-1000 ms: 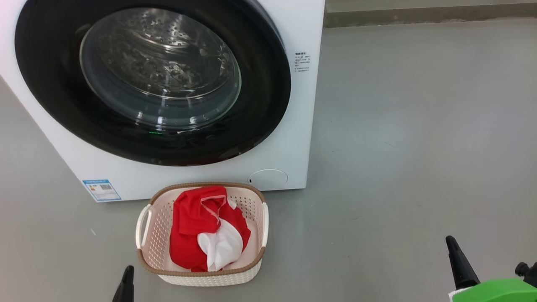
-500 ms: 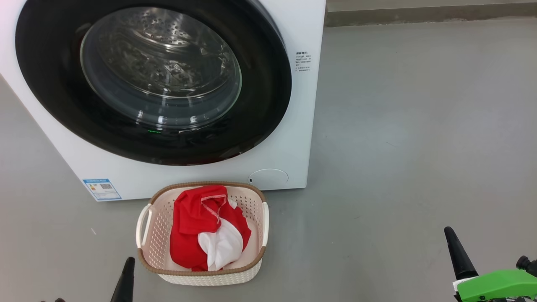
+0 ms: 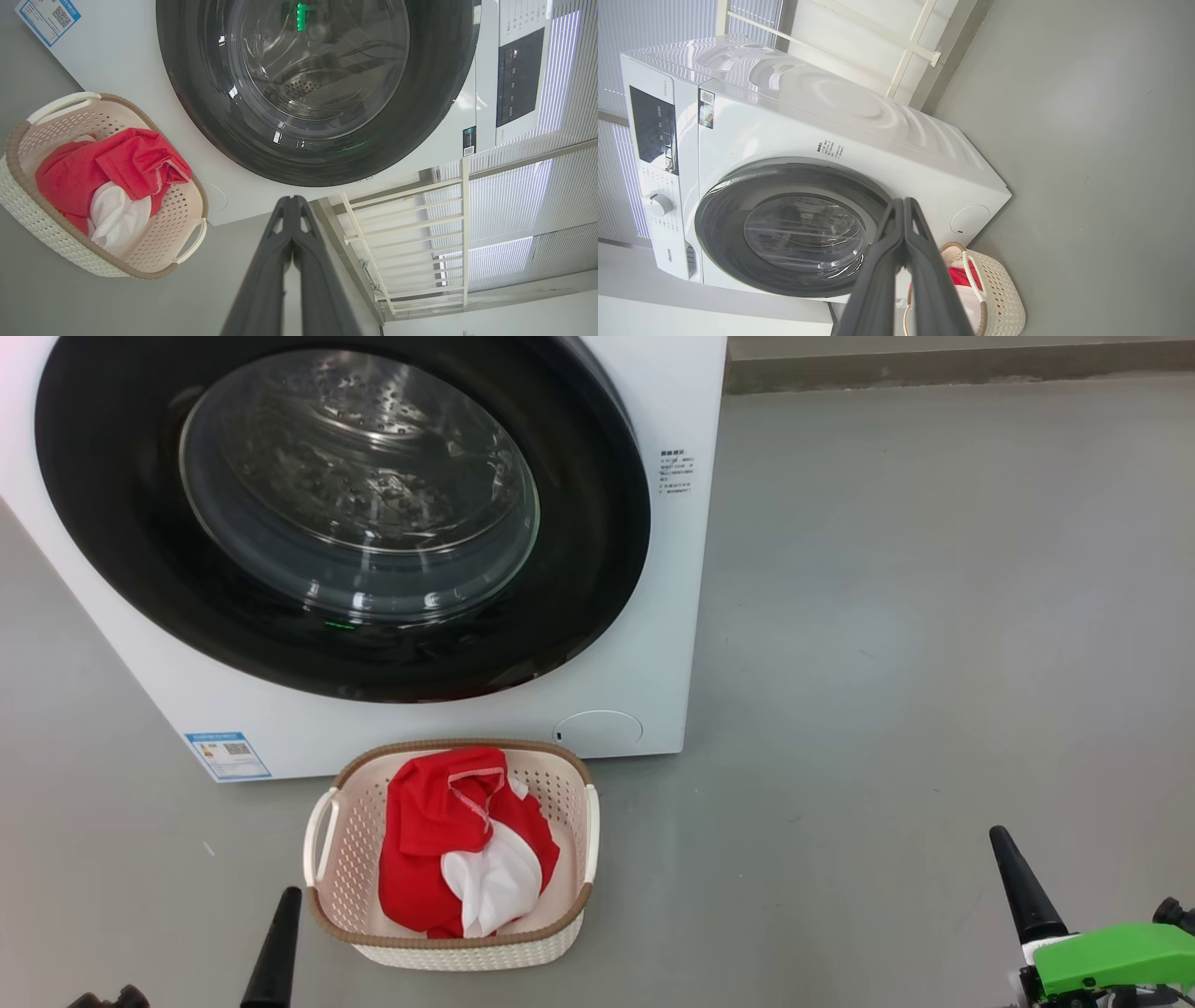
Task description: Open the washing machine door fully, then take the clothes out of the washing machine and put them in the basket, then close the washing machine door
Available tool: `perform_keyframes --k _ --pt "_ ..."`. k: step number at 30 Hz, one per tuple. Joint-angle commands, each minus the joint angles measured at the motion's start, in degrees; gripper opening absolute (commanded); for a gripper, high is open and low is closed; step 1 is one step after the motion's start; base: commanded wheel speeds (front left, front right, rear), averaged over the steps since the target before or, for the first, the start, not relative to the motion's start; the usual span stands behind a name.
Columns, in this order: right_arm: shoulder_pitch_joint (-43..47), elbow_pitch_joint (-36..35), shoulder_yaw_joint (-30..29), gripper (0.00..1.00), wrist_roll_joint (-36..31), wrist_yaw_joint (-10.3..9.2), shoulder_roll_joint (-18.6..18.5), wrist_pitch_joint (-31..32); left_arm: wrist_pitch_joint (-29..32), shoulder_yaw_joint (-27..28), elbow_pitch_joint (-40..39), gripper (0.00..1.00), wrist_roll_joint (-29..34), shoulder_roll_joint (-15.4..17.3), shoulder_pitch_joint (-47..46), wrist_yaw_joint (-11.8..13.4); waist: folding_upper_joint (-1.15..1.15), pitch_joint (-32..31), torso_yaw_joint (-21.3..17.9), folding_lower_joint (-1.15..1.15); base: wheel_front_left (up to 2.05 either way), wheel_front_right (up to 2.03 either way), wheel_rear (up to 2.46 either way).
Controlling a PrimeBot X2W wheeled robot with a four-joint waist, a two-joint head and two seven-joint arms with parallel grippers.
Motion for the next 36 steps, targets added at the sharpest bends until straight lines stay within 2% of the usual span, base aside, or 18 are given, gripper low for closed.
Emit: perform_keyframes --k 1,28,36 --pt "-3.5 -1.8 0.7 0.0 1.5 -0.03 -0.5 0.5 0.4 1.7 -1.1 0.0 -1.4 0.3 -2.4 -0.3 0.0 0.0 0.0 0.0 0.0 0.0 0.0" --pt "-6.7 -2.7 -0.1 0.0 15.8 -0.04 0.3 5.0 4.9 2.4 -0.5 0.0 -18.8 0.2 -5.8 -0.4 0.0 0.2 0.2 0.0 0.0 0.0 0.0" --pt "-6.8 -2.8 -0.1 0.0 16.3 -0.04 0.4 5.2 5.0 2.4 -0.4 0.0 -19.3 0.2 -5.9 -0.4 0.0 0.2 0.2 0.0 0.0 0.0 0.0"
